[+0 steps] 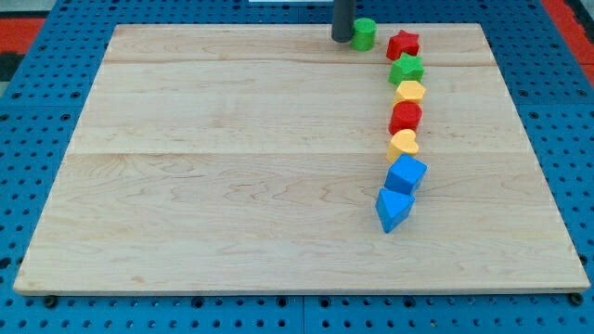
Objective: Push the green circle to the top of the red star
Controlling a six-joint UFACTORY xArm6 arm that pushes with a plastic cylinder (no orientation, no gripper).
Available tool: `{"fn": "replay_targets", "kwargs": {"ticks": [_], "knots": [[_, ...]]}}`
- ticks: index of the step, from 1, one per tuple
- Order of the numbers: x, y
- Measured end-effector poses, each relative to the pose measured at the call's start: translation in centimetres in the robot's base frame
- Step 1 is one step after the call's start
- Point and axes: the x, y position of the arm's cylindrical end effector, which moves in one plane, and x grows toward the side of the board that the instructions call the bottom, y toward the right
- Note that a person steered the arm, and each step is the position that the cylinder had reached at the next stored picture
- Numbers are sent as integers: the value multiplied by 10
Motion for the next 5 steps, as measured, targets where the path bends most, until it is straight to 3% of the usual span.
{"fn": "replay_targets", "kwargs": {"ticks": [4, 5], "knots": [[-4, 67], [-10, 58]]}}
